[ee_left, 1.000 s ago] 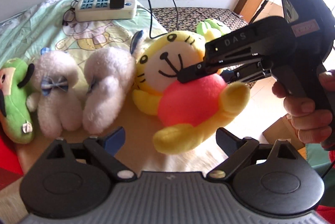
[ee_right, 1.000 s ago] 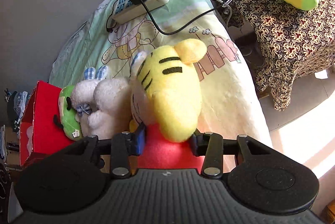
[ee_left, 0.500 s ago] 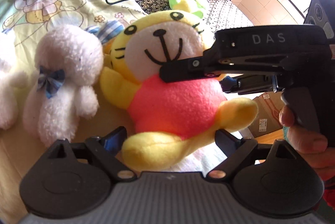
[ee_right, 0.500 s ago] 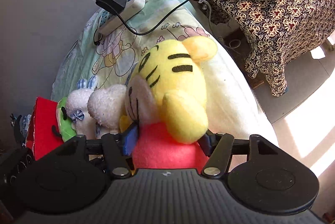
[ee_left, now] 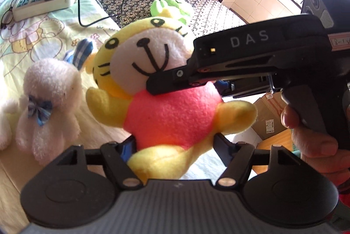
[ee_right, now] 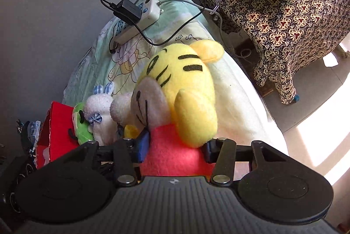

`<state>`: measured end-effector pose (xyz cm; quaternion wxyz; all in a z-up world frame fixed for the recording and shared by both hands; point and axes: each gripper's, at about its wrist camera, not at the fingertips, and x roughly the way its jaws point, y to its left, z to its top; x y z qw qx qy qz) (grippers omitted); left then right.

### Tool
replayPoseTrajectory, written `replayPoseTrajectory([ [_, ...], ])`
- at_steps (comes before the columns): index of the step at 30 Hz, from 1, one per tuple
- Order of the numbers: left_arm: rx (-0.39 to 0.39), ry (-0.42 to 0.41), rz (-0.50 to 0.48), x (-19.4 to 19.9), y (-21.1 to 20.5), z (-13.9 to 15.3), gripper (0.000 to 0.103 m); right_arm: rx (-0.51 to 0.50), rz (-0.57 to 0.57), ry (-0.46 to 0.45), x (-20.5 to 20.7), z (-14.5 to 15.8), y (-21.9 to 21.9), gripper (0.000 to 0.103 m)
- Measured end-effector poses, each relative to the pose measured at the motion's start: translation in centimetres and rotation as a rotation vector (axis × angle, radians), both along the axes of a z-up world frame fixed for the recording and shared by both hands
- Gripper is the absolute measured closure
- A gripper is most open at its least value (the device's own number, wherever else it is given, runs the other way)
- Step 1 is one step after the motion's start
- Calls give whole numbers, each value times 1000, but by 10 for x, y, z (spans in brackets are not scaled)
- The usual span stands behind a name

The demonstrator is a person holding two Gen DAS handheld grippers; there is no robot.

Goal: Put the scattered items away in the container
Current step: 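Lift the yellow tiger with both grippers and carry it over the red box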

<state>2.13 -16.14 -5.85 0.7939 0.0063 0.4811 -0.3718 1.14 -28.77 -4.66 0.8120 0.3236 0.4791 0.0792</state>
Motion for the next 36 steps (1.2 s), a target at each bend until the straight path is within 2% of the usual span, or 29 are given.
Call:
replayPoseTrajectory([
  [4,-25,-96,14,-16,19,33,31,-5,27,-89,-6,32,16,53],
  [9,-42,-203,88,-28,62,68,31,9,81,-203,-5,65,56,53],
  [17,-41,-307,217,-39,152,100,31,57,169,-292,6,94,134,53],
  [28,-68,-340,325,-40,269,108,31,19,248,-336,25,116,246,53],
  [36,-81,-311,356,-15,338,87,22,-76,234,-342,47,113,312,54],
])
